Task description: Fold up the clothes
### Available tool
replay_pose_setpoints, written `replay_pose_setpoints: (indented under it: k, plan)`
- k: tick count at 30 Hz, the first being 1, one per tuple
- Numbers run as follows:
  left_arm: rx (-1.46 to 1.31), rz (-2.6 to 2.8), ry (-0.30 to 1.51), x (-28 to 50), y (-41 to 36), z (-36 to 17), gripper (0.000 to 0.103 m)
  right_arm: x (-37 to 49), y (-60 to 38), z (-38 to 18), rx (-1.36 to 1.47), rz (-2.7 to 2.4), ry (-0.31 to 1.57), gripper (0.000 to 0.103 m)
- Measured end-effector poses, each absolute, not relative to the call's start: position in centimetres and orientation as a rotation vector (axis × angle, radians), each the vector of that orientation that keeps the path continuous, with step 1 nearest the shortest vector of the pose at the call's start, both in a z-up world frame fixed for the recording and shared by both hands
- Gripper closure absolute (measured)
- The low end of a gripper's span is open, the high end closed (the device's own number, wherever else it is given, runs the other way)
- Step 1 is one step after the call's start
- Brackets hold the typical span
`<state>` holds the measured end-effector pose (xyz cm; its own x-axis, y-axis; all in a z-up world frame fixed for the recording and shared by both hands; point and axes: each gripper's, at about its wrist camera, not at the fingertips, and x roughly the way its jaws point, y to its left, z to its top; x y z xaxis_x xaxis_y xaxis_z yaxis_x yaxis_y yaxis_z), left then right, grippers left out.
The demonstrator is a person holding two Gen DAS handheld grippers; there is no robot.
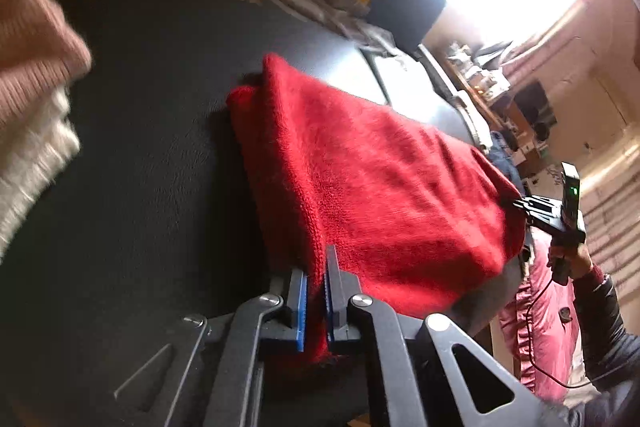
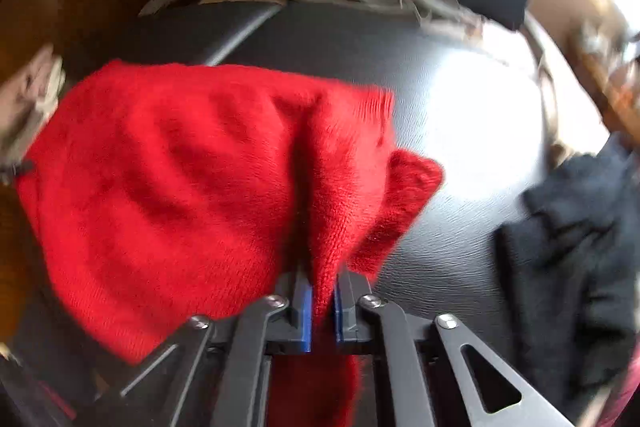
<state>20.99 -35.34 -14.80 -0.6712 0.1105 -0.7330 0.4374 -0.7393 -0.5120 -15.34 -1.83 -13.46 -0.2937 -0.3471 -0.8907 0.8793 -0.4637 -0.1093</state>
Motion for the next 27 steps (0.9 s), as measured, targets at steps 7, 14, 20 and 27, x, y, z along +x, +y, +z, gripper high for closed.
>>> replay_pose_setpoints:
  k: [7, 14, 20, 27]
  plan:
    - [1.293, -2.462, 0.955, 21.8, -34.1, -16.4, 0.098, -11.4, 3.7, -13.4, 1.041, -1.970, 0.926, 0.095]
    - [1.294, -2.444, 0.944, 22.8, -33.6, -14.8, 0.088, -11.6, 7.5, -14.2, 1.103, -2.059, 0.670, 0.084]
    - [1.050, -2.523, 0.909, 20.7, -34.1, -10.5, 0.080, -11.0, 9.0, -10.0, 0.989, -2.150, 0.421, 0.051]
    - [1.074, -2.443, 0.764, 13.2, -34.7, -11.5, 0.079, -11.4, 2.8, -9.5, 0.951, -2.033, 0.226, 0.046]
